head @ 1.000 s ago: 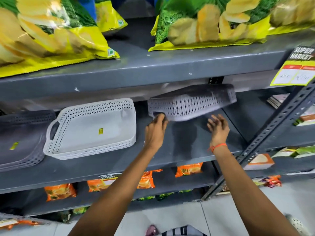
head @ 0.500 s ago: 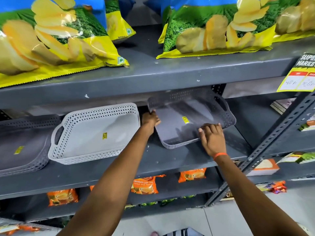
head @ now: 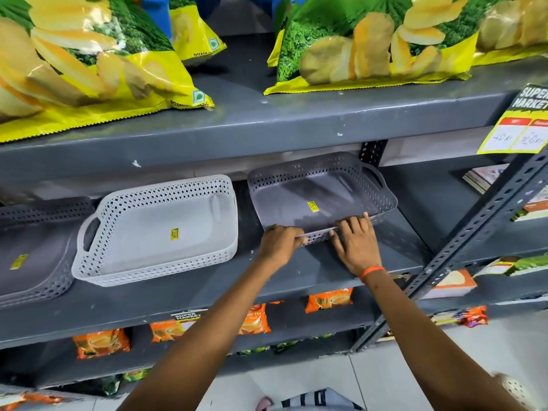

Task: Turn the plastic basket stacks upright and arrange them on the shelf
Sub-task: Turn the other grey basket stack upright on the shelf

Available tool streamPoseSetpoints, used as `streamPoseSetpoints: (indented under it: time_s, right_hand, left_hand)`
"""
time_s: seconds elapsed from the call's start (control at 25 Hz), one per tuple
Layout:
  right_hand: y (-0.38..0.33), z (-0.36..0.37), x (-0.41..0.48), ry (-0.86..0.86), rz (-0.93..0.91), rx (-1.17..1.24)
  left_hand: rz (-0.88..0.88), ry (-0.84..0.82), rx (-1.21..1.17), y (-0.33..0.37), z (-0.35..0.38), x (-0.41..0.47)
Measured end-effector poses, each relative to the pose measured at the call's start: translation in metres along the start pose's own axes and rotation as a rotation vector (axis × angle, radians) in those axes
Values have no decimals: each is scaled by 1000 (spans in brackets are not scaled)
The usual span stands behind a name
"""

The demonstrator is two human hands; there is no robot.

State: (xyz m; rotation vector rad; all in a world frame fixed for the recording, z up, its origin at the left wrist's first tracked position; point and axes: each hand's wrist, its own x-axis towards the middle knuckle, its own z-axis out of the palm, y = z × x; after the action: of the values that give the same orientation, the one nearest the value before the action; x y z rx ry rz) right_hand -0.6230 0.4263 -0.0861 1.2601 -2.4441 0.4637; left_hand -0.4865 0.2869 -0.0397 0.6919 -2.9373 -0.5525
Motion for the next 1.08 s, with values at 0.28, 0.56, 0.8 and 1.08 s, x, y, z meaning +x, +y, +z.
streamPoseSetpoints:
  time_s: [0.28, 0.56, 0.8, 1.08]
  right_hand:
    - [-12, -6, -24, 16, 32, -42]
    - [-27, -13, -21, -56, 35, -11]
    - [-75, -5, -22, -90, -65, 5]
    - [-74, -3, -35, -10, -49, -50]
  left_hand:
    - [105, -5, -40, -16, -5, -11]
    - [-88, 229, 42, -37, -25, -37]
    - [-547, -17, 133, -128, -55, -111]
    - [-252, 55, 164, -106, -30, -117]
